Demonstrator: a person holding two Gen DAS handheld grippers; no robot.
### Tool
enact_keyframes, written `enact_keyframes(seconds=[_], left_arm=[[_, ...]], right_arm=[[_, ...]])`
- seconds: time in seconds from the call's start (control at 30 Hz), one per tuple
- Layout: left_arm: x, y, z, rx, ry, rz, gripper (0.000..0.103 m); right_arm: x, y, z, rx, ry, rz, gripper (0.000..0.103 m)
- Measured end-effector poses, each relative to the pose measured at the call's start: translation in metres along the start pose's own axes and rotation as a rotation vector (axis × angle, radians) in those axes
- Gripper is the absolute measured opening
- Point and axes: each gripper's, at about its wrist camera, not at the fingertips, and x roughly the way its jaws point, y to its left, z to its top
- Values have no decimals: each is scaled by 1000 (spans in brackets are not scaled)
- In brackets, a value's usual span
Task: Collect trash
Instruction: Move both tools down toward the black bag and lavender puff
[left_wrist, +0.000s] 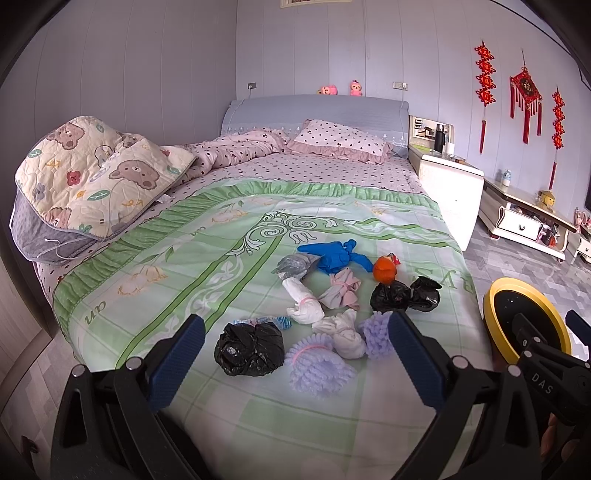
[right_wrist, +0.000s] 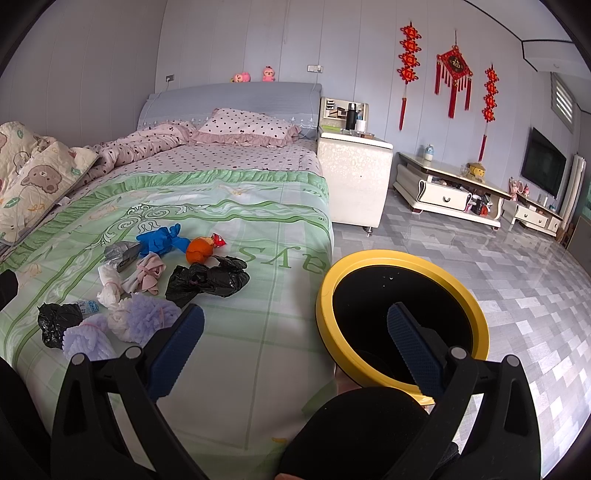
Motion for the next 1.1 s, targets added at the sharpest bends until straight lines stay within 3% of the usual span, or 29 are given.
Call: enact_keyframes(seconds=[0.4,0.6,0.77,0.93,1.1], left_arm=[[4,-1,-5,5,-3,5,96],[19,10,-6,-11,36,-19,96],[34,30,5,-41,88,-44,96],[48,58,27,-45,123,6,96],[75,73,44,-11,232,-18,96]], right_arm=[[1,-1,1,8,-4,8,95],[3,3,6,-3,11,126,95],[21,21,17,-38,108,210,95],[38,44,27,-115,187,254,95],[66,66,33,-159,282,324,95]])
